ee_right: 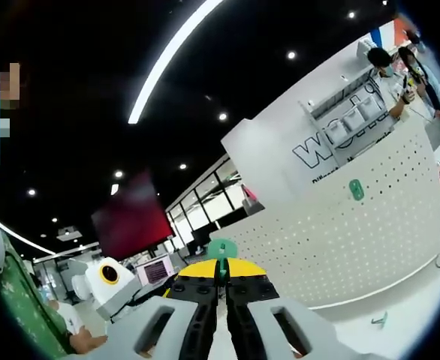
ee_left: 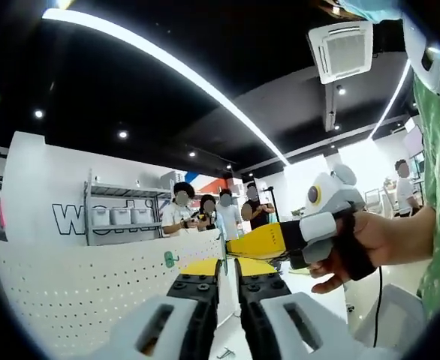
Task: Insert the hook assembly into the mounting plate slot until the hook locks in place.
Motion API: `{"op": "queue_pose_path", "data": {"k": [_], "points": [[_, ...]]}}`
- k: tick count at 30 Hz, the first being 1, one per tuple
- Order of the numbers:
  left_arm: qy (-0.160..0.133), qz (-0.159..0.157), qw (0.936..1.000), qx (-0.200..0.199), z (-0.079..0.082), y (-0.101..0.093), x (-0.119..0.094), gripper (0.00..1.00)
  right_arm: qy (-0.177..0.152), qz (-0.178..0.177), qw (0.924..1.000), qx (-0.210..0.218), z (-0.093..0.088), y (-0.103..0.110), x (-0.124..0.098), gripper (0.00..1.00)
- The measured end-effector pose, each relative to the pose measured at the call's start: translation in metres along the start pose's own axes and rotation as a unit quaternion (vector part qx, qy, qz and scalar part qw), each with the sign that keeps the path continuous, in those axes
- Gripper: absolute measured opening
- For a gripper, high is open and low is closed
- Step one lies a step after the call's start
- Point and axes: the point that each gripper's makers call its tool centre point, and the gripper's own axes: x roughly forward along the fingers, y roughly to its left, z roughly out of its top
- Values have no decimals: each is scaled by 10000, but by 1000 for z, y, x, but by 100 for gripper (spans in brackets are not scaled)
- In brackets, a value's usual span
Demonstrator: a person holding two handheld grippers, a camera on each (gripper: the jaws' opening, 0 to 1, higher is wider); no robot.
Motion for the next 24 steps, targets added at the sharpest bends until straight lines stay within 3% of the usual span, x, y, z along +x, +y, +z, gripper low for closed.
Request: {"op": "queue_pose_path", "data": {"k": [3,10,14,17,24], "points": [[58,-96,9999,-37,0,-1,0,11,8,-50,9999,-156,0,0,-1,1],[303,-253,9992,97,-7,-3,0,10,186,-260,9927,-1166,-2,0,-2,1],[424,-318,9985,154,-10,0,2,11,368,-385,9821,-1807,-6,1,-1,1],[539,-402,9976,164,-14,2,1,12,563,-549,9700,-2301,-10,-1,-2,1],[884,-617,9940,197,-26,1,-2,12,857,-821,9479,-2956,-18,-11,-4,1]]}}
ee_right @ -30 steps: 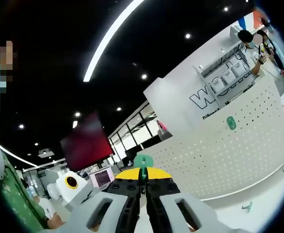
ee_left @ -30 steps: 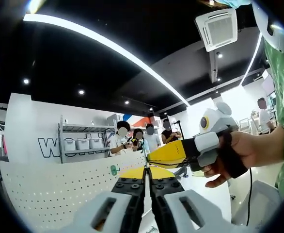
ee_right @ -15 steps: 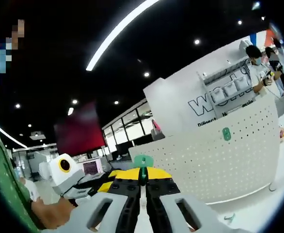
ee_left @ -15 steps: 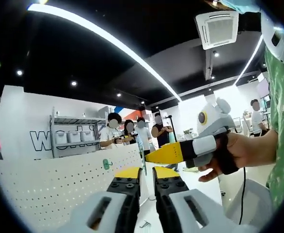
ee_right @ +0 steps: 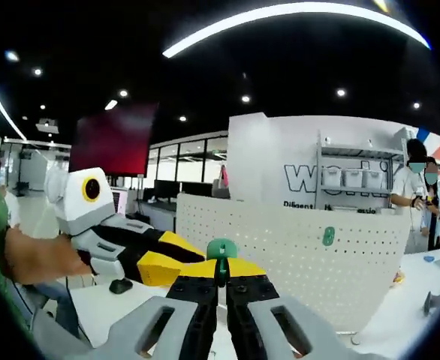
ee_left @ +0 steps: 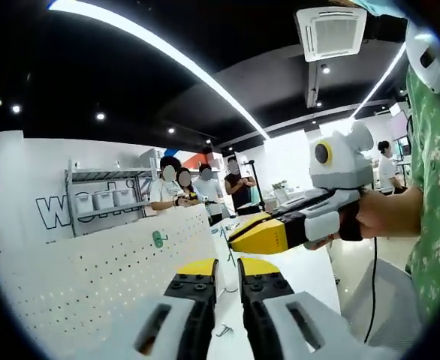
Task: Insert the hook assembly into the mounting plate slot until the hook locks in place.
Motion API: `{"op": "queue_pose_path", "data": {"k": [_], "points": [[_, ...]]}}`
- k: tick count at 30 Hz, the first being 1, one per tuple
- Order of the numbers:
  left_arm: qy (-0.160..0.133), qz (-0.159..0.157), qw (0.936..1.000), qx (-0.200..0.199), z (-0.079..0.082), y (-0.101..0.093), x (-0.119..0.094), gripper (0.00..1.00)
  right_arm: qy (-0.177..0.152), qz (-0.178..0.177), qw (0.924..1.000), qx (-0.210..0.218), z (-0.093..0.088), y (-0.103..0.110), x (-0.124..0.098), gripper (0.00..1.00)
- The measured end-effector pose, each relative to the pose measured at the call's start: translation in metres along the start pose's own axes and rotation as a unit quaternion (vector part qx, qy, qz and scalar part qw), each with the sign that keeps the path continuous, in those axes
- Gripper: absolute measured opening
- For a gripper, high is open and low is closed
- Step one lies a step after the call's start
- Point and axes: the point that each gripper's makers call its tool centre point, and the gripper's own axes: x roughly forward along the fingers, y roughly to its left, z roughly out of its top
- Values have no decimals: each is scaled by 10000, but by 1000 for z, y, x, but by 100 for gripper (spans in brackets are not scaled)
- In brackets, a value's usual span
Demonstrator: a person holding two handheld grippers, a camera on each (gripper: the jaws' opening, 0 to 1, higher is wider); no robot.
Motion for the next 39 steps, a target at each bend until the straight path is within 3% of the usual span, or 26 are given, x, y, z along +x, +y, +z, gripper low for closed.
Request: {"op": "queue_pose_path", "data": {"k": [7,16,19,26,39], "points": [[113,-164,9996,-191,-5,-1,4,12,178,-150,9978,-618,-6,2,2,1],[252,-257,9993,-72,-6,0,9,11,169,-205,9967,-772,-4,1,-2,1],[263,-299,9992,-56,-9,-3,11,10,184,-243,9940,-1052,-2,3,-2,1],[246,-370,9990,74,-10,-9,16,6,220,-235,9913,-1278,-3,7,1,1],[247,-367,9988,206,-11,-7,17,5,223,-249,9914,-1265,-3,3,5,1]]}}
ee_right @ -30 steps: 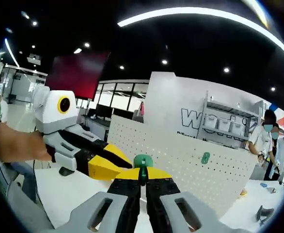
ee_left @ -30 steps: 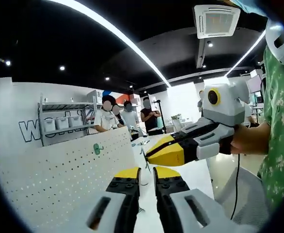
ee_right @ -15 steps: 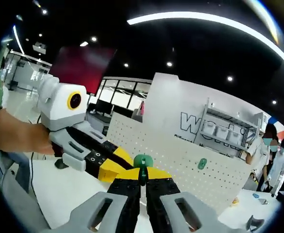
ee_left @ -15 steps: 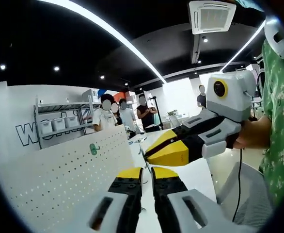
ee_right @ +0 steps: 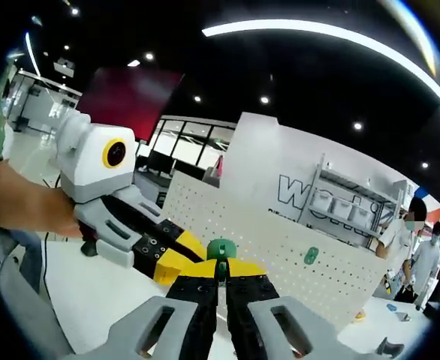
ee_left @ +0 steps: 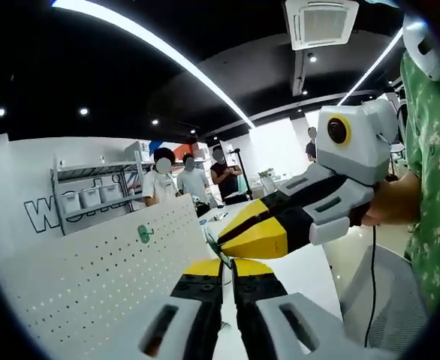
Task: Insert the hook assembly into the mounting plate slot until the hook locks in place.
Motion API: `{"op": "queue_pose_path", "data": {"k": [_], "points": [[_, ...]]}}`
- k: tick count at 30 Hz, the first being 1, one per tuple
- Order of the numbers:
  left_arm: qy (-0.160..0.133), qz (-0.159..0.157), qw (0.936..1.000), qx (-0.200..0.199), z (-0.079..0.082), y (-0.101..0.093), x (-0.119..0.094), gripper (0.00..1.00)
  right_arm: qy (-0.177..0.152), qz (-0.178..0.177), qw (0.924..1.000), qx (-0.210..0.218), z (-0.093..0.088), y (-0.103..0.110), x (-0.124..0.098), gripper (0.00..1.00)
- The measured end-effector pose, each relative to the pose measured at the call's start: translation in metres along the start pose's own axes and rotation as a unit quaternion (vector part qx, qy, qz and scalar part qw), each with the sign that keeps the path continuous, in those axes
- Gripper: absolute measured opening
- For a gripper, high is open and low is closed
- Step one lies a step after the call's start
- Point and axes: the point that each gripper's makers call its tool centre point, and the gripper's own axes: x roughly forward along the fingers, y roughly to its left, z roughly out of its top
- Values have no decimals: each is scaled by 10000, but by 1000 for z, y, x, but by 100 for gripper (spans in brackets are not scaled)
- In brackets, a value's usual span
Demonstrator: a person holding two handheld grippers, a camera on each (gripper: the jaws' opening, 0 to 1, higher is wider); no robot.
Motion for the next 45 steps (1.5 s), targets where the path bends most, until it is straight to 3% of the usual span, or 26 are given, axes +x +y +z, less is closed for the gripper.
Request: {"op": "queue_pose_path", "data": {"k": [8,16,21,26,34,41,45], "points": [[-2,28,10000,72,1,2,1,5,-5,-27,10000,27,-1,-2,0,1],[96,77,9984,559,2,0,1,6,-6,-4,9999,133,-2,-2,0,1],[139,36,9983,563,-2,1,0,8,-45,-51,9999,102,-1,-4,-2,1],[138,41,9990,426,-2,4,-3,9,-18,-109,9998,159,-4,-9,-3,1],[166,80,9998,61,-4,8,-5,18,-37,-141,9997,175,-3,-11,-3,1],[236,-77,9994,-254,-8,6,-9,36,-18,-159,9996,225,-6,-14,-3,1],[280,-332,9950,-901,-10,-2,-9,50,-9,-147,9996,226,-6,-13,-3,1]]}}
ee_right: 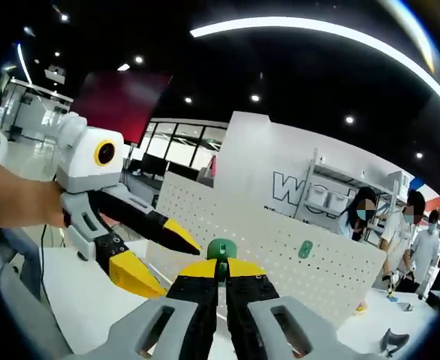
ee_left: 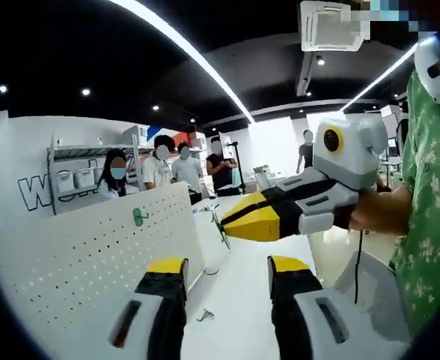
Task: Insert the hook assembly into the mounting plate slot until the hook locks in place.
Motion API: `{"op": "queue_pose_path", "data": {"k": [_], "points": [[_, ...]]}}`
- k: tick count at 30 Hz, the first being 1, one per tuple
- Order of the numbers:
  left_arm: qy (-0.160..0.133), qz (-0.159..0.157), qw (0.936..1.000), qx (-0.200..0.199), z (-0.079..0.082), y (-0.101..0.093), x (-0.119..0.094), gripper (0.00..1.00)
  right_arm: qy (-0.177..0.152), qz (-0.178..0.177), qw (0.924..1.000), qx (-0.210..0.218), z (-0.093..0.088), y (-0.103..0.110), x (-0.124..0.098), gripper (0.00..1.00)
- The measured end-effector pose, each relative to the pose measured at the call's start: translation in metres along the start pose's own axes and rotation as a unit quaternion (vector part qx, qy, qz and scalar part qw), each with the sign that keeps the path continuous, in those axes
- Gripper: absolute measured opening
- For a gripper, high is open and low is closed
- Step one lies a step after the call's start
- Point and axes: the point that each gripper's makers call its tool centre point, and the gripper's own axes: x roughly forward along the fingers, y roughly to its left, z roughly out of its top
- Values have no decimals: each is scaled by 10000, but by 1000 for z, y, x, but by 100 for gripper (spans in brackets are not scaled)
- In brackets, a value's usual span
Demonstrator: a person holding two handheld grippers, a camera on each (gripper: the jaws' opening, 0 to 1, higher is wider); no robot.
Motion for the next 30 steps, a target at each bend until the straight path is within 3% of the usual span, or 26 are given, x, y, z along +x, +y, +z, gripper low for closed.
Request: {"op": "queue_pose_path", "data": {"k": [3,7,11,16,30], "points": [[-77,-141,9997,-200,2,-3,-2,56,-2,-4,10000,13,0,0,0,1],[-170,-367,9973,-611,5,-11,-3,75,12,8,9999,118,-2,-2,-1,1],[-298,-606,9942,-842,10,-19,-9,84,24,33,9998,190,-3,-2,-3,1],[-244,-735,9923,-964,8,-27,-17,96,130,33,9990,424,-15,-6,-2,1],[-165,-807,9915,-1003,-4,-42,-32,98,629,3,9927,1024,-71,-14,12,1]]}}
